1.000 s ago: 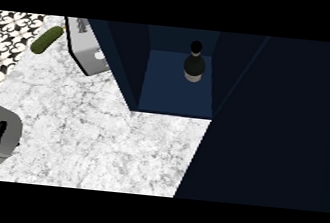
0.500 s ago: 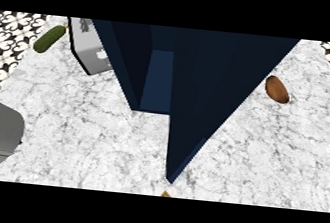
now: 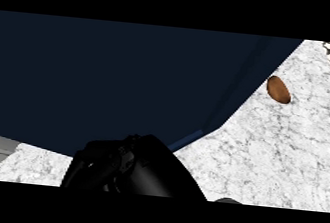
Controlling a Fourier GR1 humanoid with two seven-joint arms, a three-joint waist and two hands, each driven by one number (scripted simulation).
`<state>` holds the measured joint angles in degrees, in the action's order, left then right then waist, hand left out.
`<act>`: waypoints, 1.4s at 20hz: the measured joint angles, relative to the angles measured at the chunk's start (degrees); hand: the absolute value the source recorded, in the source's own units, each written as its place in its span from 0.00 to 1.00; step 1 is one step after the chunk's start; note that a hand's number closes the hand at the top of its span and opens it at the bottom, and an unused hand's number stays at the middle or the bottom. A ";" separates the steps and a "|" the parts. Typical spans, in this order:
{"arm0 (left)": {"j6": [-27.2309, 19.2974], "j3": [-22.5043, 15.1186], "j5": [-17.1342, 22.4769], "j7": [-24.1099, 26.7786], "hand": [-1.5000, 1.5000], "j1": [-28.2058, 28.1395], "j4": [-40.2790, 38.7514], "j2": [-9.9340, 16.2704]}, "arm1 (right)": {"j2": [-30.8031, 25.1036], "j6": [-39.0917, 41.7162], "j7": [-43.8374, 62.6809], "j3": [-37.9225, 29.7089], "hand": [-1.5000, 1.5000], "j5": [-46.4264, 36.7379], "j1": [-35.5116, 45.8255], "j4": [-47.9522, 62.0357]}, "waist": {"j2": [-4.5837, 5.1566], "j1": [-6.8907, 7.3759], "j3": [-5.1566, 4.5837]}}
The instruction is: Pick up the wine, place it into the cabinet and close the cabinet
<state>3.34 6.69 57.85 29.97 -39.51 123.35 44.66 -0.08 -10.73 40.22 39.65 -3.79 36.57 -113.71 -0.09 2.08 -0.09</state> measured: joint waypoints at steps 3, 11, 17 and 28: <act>1.18 1.85 0.69 -1.73 0.00 -0.62 0.71 -0.27 | 0.03 -1.23 -1.96 -3.00 1.00 1.92 5.61 6.75 | 0.07 -0.09 0.02; 3.95 5.18 1.34 -6.50 0.00 0.06 0.43 -1.60 | 0.07 -0.68 -8.86 -10.57 1.00 4.05 14.95 22.61 | 0.17 -0.67 0.07; 2.83 3.21 -0.32 -10.44 0.00 3.46 0.83 -3.50 | -1.22 2.68 -14.91 -16.64 1.00 4.23 17.96 31.66 | 0.22 -1.21 0.05; -3.46 -5.91 -7.47 -14.23 0.00 11.70 0.31 -8.07 | -2.10 11.13 -27.97 -20.45 1.00 6.55 19.88 41.08 | -1.06 -0.77 -0.60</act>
<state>-0.12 0.77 50.38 15.74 -27.81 123.66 36.58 -2.18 0.40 12.26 19.20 2.76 56.45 -72.63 -1.15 1.31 -0.68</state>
